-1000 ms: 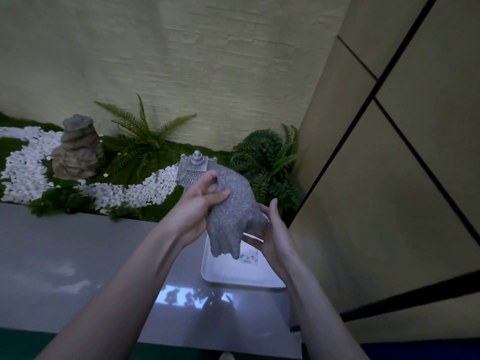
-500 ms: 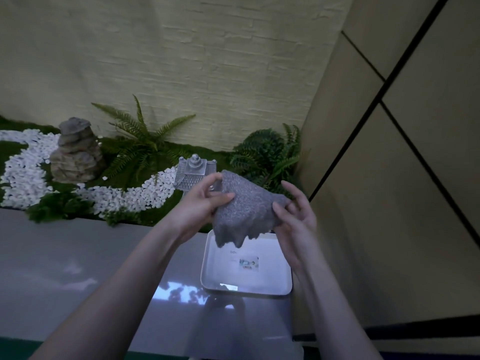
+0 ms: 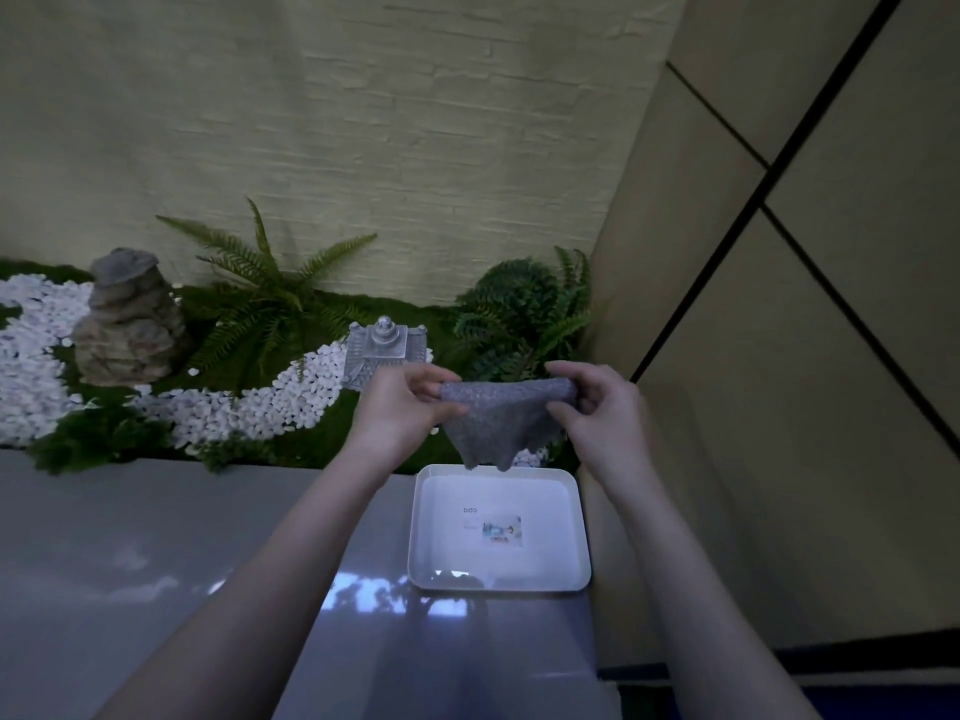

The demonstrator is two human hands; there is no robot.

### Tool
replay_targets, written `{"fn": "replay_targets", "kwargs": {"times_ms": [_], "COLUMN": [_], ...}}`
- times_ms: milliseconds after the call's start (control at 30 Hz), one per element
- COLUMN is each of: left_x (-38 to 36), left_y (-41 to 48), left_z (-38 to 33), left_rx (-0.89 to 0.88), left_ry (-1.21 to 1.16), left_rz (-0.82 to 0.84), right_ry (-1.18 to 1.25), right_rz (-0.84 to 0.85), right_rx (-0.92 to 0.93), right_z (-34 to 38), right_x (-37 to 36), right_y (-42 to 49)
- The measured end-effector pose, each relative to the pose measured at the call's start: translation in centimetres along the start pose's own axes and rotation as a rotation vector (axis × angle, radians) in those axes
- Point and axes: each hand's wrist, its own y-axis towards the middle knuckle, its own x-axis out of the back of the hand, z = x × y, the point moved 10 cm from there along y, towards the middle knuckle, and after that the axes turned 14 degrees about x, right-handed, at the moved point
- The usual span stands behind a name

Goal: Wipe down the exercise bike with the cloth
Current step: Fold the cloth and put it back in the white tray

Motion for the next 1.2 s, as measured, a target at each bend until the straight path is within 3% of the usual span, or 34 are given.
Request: {"fn": "replay_targets", "kwargs": {"times_ms": [100,233,300,400,467,633,767,833,933,1100,1200], "left_x": [0.6,0.8,0.7,0.1,0.0,-1.1,-5.7,-7.8,-9.1,-8.8,-9.7], "left_y": [-0.4,-1.0,-1.2,-1.8,-1.7,0.4,1.0,0.6,1.1,2.6,3.1], "left_z": [-1.4,-3.8,-4.6,-5.6,-5.9,-2.6,4.2,7.0,10.9,11.9,12.2], "left_rx": [-0.089,-0.277,-0.319,-0.304,-0.274,-0.026,0.492,0.611,0.630,0.271,0.097], "left_ry": [0.205,0.297,0.155,-0.239,-0.405,-0.659,-0.871,-0.837,-0.604,-0.157,0.003], "left_rz": [-0.110,-0.150,-0.023,0.309,0.377,0.218,0.419,0.476,0.306,-0.045,-0.138], "right_ry": [-0.251,-0.295,-0.146,0.340,0.506,0.595,0.656,0.684,0.612,0.230,0.032], "right_rz": [-0.014,-0.101,-0.134,-0.066,-0.047,-0.111,-0.196,-0.222,-0.200,-0.139,-0.111], "right_rx": [0.106,0.156,0.190,0.166,0.106,-0.072,-0.258,-0.349,-0.395,-0.366,-0.345], "right_z": [1.7,3.1,3.5,3.4,3.1,0.6,-3.1,-5.0,-7.8,-13.1,-16.5], "right_x": [0.5,1.6,2.3,2.0,1.1,-1.9,-3.9,-4.8,-5.9,-6.1,-6.3], "right_y": [0.4,0.5,0.6,1.0,1.3,0.5,-1.2,-2.3,-3.8,-6.1,-7.1]}}
